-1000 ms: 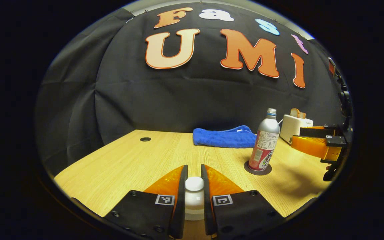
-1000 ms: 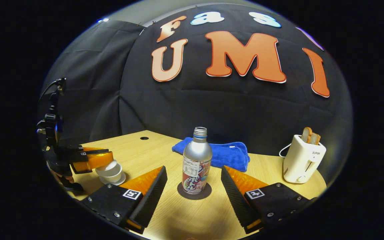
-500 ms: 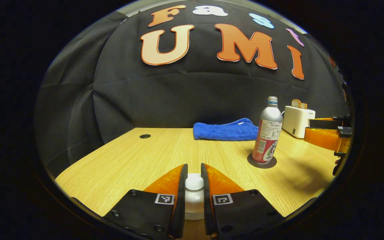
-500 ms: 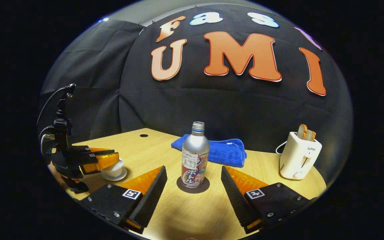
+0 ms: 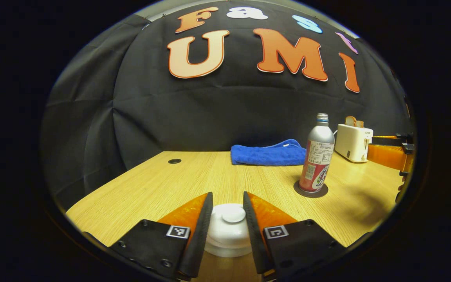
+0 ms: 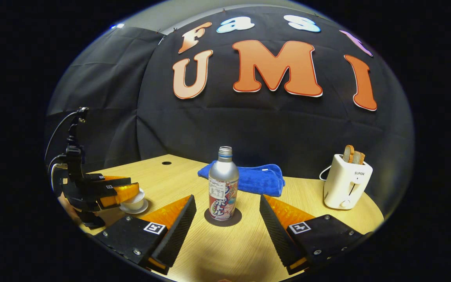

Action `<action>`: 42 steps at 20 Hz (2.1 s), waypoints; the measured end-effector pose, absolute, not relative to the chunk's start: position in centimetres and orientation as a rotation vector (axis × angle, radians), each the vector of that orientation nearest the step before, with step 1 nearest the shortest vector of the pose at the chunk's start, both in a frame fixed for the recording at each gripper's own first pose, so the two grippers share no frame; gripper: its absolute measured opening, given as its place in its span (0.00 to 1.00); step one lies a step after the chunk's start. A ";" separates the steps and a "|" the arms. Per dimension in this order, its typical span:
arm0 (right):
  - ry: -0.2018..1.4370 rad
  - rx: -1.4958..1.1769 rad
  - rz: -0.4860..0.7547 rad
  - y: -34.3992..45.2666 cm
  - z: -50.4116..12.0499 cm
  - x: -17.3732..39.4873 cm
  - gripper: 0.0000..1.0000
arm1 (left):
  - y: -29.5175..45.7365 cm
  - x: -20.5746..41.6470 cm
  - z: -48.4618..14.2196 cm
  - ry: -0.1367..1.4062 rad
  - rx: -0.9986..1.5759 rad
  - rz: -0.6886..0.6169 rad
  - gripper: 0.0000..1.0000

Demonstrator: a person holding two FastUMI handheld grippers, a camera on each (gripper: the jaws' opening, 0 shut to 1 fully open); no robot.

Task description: Open the teacup lid with one hand, grasp the water bottle and pour water into the teacup with the other hand; after pouring, place the water bottle on the coaster and then close the teacup lid.

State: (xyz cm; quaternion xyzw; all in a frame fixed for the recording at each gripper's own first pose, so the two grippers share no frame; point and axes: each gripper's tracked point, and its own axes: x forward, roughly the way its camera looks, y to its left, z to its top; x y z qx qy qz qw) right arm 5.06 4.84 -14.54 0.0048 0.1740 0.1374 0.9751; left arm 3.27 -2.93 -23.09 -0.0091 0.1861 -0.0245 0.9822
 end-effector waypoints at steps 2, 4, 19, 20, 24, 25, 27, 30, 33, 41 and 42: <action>0.337 0.009 0.268 4.4 -14.0 4.8 0.98 | -2.9 3.1 -22.0 0.349 -0.008 -0.045 0.58; 0.317 0.003 0.249 3.8 -13.3 4.8 0.99 | -2.9 3.2 -20.4 0.313 -0.005 -0.036 0.72; 0.127 0.052 0.110 -2.2 -6.0 1.8 0.98 | -8.1 1.3 -8.3 0.088 -0.017 -0.077 1.00; 0.119 0.054 0.106 -2.4 -5.5 1.6 0.98 | -8.5 1.1 -7.6 0.083 -0.019 -0.085 1.00; 0.075 0.055 0.083 -3.0 -3.5 0.9 0.98 | -9.0 0.5 -5.2 0.055 -0.043 -0.091 0.99; 0.064 0.045 0.070 -3.3 -3.2 0.8 0.98 | -9.0 0.3 -4.7 0.044 -0.045 -0.091 0.99; 0.033 0.018 0.054 -3.6 -2.3 0.6 0.98 | -9.2 0.2 -4.7 0.028 -0.050 -0.095 0.98; 0.019 -0.025 0.038 -3.6 -2.7 0.4 0.98 | -9.3 -0.1 -5.8 0.046 -0.084 -0.103 0.98; 0.009 -0.071 0.039 -3.2 -3.5 0.4 0.98 | -8.6 0.0 -6.3 0.053 -0.064 -0.089 0.98; 0.051 -0.049 0.066 -2.1 -4.9 0.7 0.98 | -8.2 0.0 -5.5 0.022 -0.062 -0.088 0.94; 0.053 -0.044 0.063 -2.2 -5.0 0.8 0.99 | -8.1 -0.1 -5.5 0.023 -0.060 -0.089 0.94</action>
